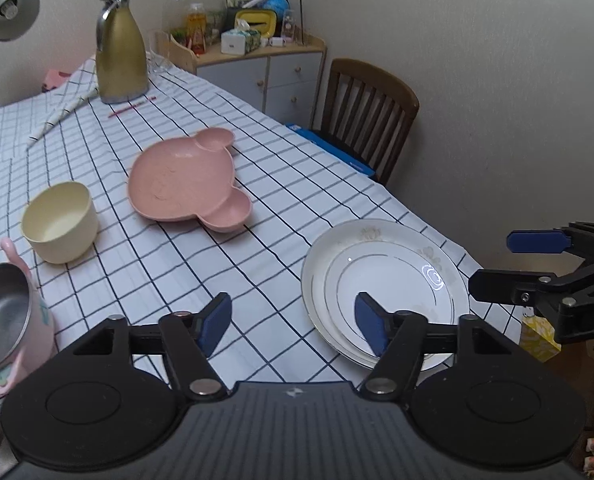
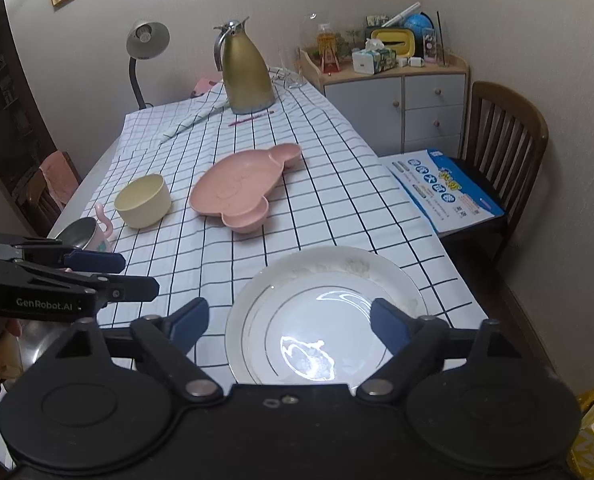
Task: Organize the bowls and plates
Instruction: 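Open both grippers and pull them back from the stacked plates, then move both grippers to the pink bear-shaped plate and close on its rim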
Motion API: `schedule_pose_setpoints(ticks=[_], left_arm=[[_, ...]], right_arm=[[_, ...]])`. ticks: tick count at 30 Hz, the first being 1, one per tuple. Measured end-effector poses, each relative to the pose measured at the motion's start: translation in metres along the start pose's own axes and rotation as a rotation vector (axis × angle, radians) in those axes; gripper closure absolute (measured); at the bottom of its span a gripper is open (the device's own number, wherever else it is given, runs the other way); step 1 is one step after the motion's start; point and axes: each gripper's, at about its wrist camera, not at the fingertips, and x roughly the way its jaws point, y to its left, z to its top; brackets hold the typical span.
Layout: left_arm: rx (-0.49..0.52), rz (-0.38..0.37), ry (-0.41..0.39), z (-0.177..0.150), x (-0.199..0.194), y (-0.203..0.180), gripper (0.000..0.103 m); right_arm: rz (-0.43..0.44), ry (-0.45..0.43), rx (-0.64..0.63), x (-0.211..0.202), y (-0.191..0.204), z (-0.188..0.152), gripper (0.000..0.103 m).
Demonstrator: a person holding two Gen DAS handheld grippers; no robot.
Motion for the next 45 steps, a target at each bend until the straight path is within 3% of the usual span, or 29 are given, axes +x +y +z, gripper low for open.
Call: schedule_pose_setpoints(ticks=[5, 12, 18, 23, 31, 45], left_arm=[[-0.016, 0.019, -0.037, 0.001, -0.013, 0.011, 0.028], [-0.032, 0.045, -0.083, 0.012, -0.024, 0.030, 0.028], [-0.070, 0.090, -0.092, 0.039, -0.013, 0.054, 0.028], [-0.091, 0.140, -0.076, 0.068, 0.019, 0.076, 0.028], [-0.134, 0.219, -0.015, 0.116, 0.090, 0.114, 0.028], [-0.225, 0.275, 0.128, 0.158, 0.205, 0.176, 0.029]], right_arm=[[-0.057, -0.058, 0.007, -0.007, 0.023, -0.002, 0.001], [-0.061, -0.063, 0.031, -0.003, 0.048, 0.005, 0.001], [-0.080, -0.063, 0.010, 0.009, 0.058, 0.031, 0.001], [-0.076, -0.039, 0.004, 0.039, 0.051, 0.063, 0.001], [-0.073, 0.032, 0.044, 0.121, 0.027, 0.120, 0.005], [-0.053, 0.204, 0.087, 0.264, 0.004, 0.170, 0.027]])
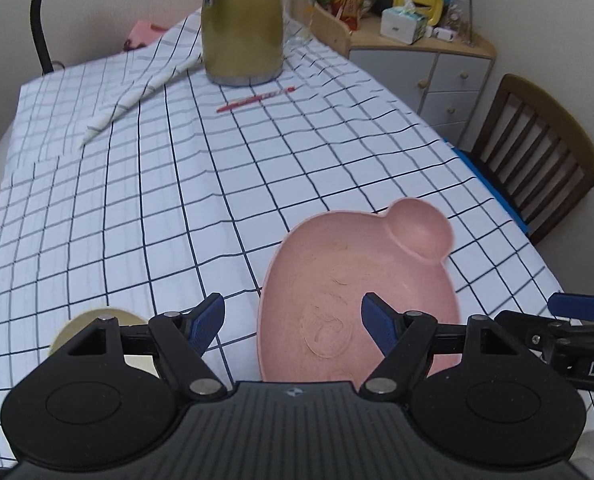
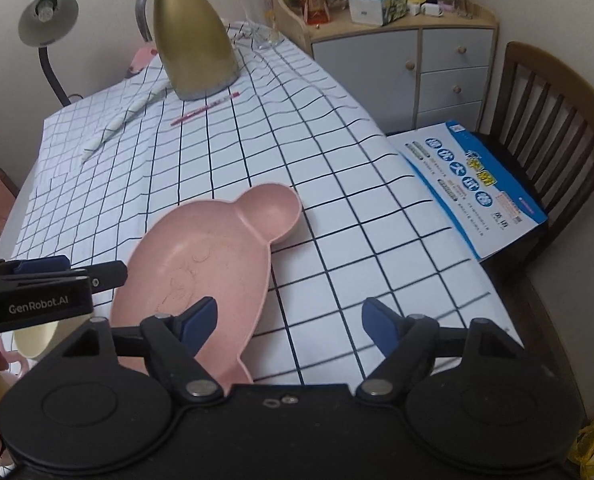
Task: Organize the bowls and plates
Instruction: 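Move both grippers to the pink bear-shaped plate and close on its rim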
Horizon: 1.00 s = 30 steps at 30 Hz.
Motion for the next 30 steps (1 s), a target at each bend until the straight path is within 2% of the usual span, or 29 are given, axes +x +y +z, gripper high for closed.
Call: schedule_pose_setpoints(ticks=[4, 9, 11, 15, 18, 23, 24, 30], left_arm=[[-0.025, -0.006, 0.033, 0.005, 0.021, 0.004, 0.031], [-0.070, -0.011, 0.088, 0.010, 0.044, 0.012, 0.049], [-0.085, -0.017, 0.110, 0.012, 0.052, 0.015, 0.064], [-0.097, -0.017, 0.129, 0.011, 0.058, 0.018, 0.073], [-0.094, -0.010, 0.136, 0.009, 0.059, 0.018, 0.078], [-0.087, 0.015, 0.134, 0.010, 0.058, 0.018, 0.090], [-0.083, 0.014, 0.136, 0.009, 0.058, 0.018, 0.090], [-0.071, -0.003, 0.147, 0.003, 0.051, 0.014, 0.091]], right_arm=[[0.018, 0.043, 0.004, 0.024, 0.003, 0.008, 0.031], [0.034, 0.088, -0.001, 0.046, 0.005, 0.013, 0.051], [0.040, 0.106, 0.003, 0.053, 0.005, 0.013, 0.058], [0.052, 0.128, 0.015, 0.061, 0.003, 0.013, 0.075], [0.057, 0.135, 0.006, 0.064, 0.004, 0.012, 0.083], [0.070, 0.138, 0.011, 0.065, 0.005, 0.012, 0.094], [0.071, 0.137, 0.008, 0.064, 0.007, 0.012, 0.096], [0.043, 0.134, 0.016, 0.059, 0.006, 0.009, 0.097]])
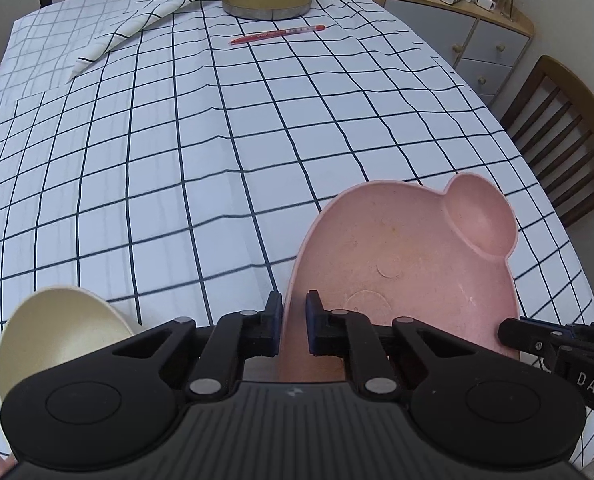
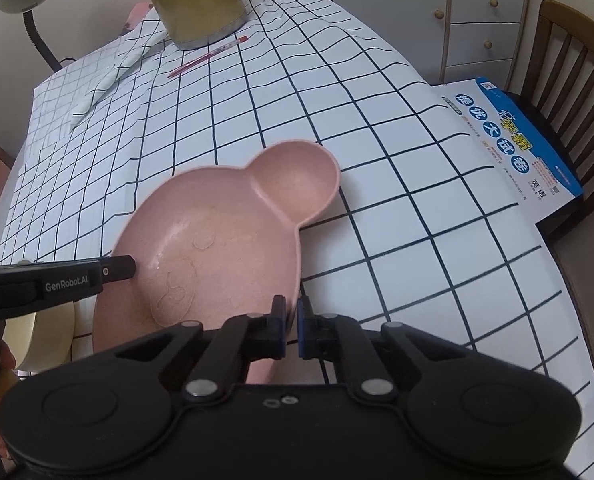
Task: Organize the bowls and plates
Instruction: 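Move both grippers to the pink bear-shaped plate and close on its rim, then lift the pink plate with both grippers and carry it over the white plates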
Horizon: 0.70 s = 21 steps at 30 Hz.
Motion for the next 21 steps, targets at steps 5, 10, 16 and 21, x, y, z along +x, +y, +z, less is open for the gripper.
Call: schedule_pose_setpoints(ticks=[5, 10, 16, 21], left_arm=[[0.010, -0.023, -0.003, -0.012, -0.014, -0.008, 0.091], [0.031, -0.056, -0.016, -0.027, -0.037, -0.019, 0.091], [0.061, -0.120, -0.033, -0.050, -0.071, -0.034, 0.091], [0.095, -0.158, -0.049, -0.077, -0.101, -0.050, 0.091]], right_arm=[[-0.004, -0.010, 0.005, -0.015, -0.005, -0.006, 0.098], [-0.003, -0.010, 0.023, -0.039, -0.012, -0.018, 0.098], [-0.026, -0.028, 0.025, -0.077, -0.019, -0.041, 0.098], [-0.051, -0.043, 0.042, -0.110, -0.026, -0.068, 0.098]])
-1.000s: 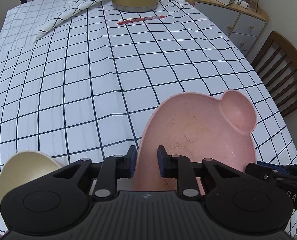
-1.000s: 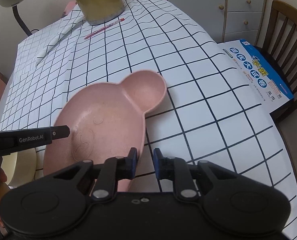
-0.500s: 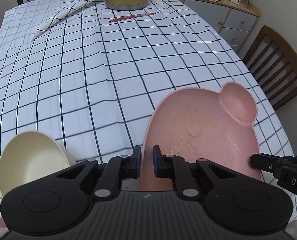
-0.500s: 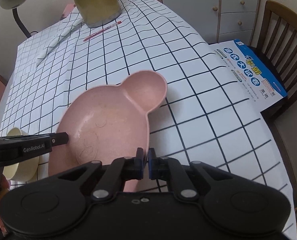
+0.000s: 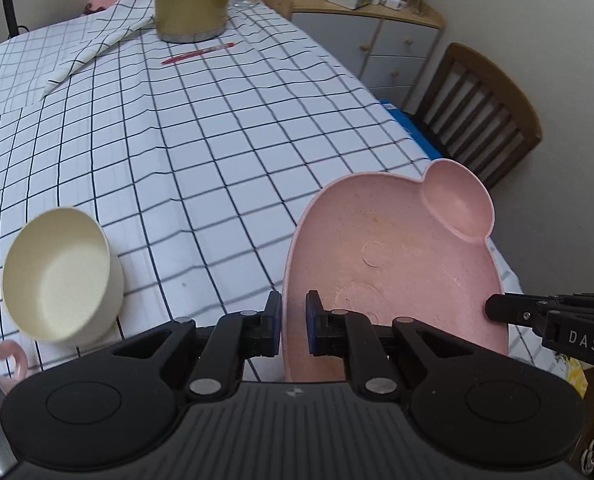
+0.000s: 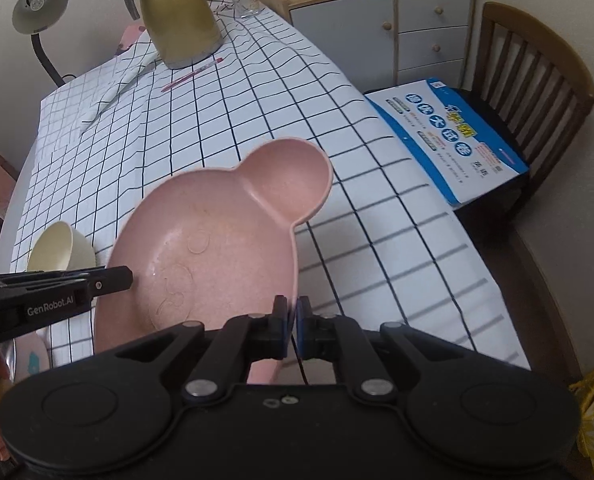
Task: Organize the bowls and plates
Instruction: 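Lift the pink plate with both grippers and carry it over the white plates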
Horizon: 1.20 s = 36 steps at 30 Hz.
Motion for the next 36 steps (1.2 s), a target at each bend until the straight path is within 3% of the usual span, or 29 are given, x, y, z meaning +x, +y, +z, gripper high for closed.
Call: schedule_pose_setpoints(ticks=[8, 15, 24, 36], left_arm=[[0.045, -0.064, -0.002, -0.039, -0.033, -0.035, 0.091], [0.113, -0.104, 0.031, -0.070, -0.038, -0.071, 0.091], [0.174, -0.131, 0.076, -0.098, -0.021, -0.103, 0.091], [0.206, -0.120, 0.132, -0.108, 0.005, -0.115, 0.091]], right_arm=[[-0.007, -0.016, 0.038, -0.047, -0.023, -0.044, 0.098], [-0.020, -0.015, 0.105, -0.073, -0.055, -0.080, 0.099], [-0.035, 0.014, 0.187, -0.075, -0.092, -0.118, 0.099], [-0.034, 0.043, 0.216, -0.064, -0.111, -0.135, 0.099]])
